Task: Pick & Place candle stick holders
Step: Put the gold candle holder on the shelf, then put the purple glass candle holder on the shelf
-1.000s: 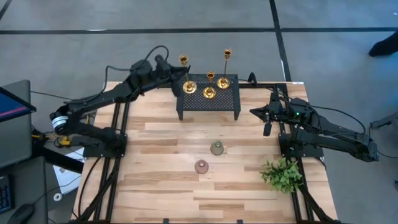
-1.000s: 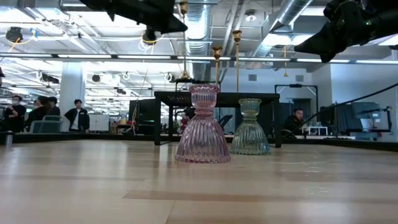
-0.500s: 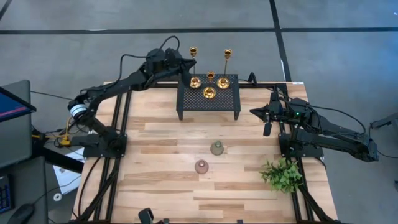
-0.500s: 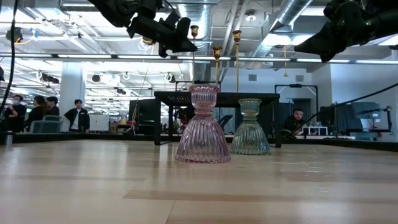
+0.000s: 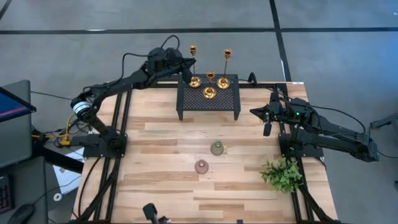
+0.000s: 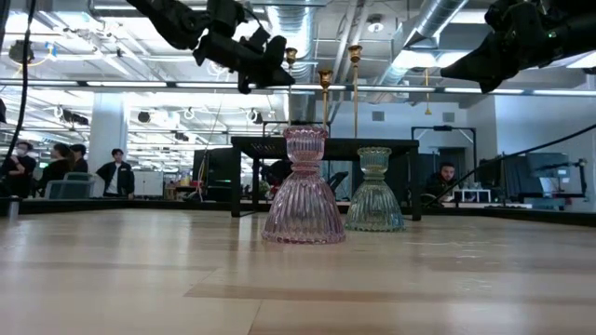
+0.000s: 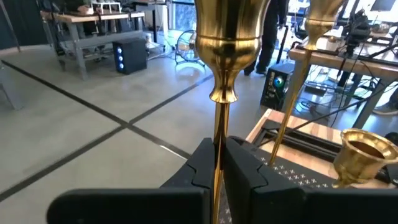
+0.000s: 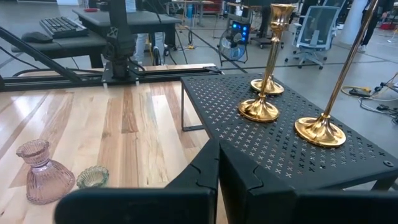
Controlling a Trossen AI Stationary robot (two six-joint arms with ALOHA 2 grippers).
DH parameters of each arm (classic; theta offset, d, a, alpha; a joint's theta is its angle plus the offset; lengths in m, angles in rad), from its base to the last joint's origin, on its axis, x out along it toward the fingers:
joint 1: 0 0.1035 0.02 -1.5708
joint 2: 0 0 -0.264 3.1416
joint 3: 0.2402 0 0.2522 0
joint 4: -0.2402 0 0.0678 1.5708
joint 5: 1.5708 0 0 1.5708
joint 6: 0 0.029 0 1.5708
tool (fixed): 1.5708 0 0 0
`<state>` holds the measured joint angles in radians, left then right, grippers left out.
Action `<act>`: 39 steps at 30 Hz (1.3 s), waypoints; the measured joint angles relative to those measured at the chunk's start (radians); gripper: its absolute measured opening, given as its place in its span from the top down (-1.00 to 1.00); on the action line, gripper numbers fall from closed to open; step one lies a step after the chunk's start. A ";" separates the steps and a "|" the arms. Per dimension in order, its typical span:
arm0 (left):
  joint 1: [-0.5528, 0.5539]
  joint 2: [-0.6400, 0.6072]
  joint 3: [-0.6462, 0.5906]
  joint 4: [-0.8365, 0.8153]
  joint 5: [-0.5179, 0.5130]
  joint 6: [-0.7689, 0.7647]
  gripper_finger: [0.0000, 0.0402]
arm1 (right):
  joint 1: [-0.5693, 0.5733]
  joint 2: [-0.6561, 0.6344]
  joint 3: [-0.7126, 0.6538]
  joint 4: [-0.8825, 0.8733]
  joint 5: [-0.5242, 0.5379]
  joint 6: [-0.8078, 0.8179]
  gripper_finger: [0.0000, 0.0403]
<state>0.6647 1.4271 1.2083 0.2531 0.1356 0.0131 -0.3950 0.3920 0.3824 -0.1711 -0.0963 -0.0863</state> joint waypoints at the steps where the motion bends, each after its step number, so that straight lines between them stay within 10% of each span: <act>1: -0.001 0.006 0.000 0.008 0.000 -0.001 0.94 | 0.000 0.000 0.000 0.000 0.000 0.000 1.00; 17: -0.002 0.021 0.000 0.039 0.012 -0.004 0.92 | 0.000 0.000 0.000 0.000 0.000 -0.002 1.00; 39: -0.006 -0.011 -0.002 -0.023 -0.002 -0.041 0.30 | 0.000 0.000 0.000 -0.001 0.000 -0.002 1.00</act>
<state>0.6590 1.4158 1.2068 0.2302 0.1338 -0.0274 -0.3950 0.3920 0.3824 -0.1719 -0.0963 -0.0883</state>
